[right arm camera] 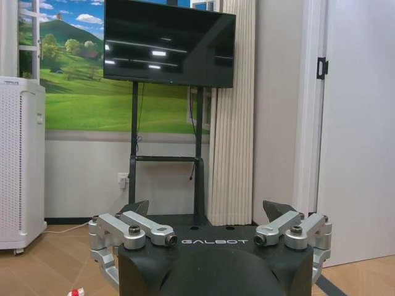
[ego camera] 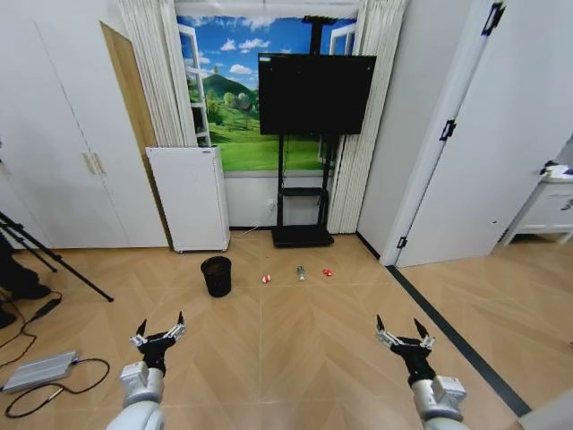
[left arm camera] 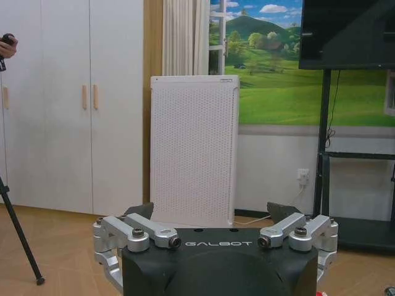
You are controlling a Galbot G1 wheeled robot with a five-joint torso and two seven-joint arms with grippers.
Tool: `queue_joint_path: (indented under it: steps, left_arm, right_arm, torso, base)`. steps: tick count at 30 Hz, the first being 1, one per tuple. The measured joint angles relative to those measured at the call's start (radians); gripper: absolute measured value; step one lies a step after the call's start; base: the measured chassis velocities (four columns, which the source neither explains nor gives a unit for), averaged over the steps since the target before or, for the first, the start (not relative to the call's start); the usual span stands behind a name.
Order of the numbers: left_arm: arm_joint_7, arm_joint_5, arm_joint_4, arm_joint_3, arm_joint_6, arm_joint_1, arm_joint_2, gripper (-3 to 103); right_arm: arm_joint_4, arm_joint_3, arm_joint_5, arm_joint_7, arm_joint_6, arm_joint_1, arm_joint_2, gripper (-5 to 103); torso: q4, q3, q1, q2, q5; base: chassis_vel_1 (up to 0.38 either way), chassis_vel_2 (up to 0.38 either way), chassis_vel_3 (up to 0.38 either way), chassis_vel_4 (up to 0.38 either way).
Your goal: Pick up the trash bin and place the garbage on the floor into it.
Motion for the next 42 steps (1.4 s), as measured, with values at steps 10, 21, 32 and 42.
queue_joint_path:
  steps: [10,21,32,42]
  left_arm:
    - [-0.016,-0.026,0.036,-0.050,-0.012,-0.008,0.012,101]
    - [-0.003,-0.054,0.017,-0.051,0.021,0.007,0.008,100]
    - [-0.003,-0.010,0.013,-0.040,0.008,0.009,-0.008,100]
    - [-0.003,-0.006,0.017,-0.044,0.009,-0.005,-0.006,100]
  right_arm:
    - [-0.026,0.046,0.099,-0.009,0.001,0.013,0.011,100]
    - [-0.005,0.064,0.083,-0.010,0.014,-0.002,0.026,100]
    - [-0.016,0.077,0.057,-0.014,0.037,0.001,0.021,100]
    - [-0.040,0.051,0.036,-0.014,0.048,0.017,0.025,100]
  torso:
    - [0.0000,0.000,0.000,0.000,0.0000]
    - [-0.0001,0.000,0.000,0.000,0.0000]
    - [0.0000,0.000,0.000,0.000,0.0000]
    - [0.0000,0.000,0.000,0.000,0.0000]
  base:
    - [0.000,0.000,0.000,0.000]
    - [0.000,0.000,0.000,0.000]
    - [0.000,0.000,0.000,0.000]
    - [0.000,0.000,0.000,0.000]
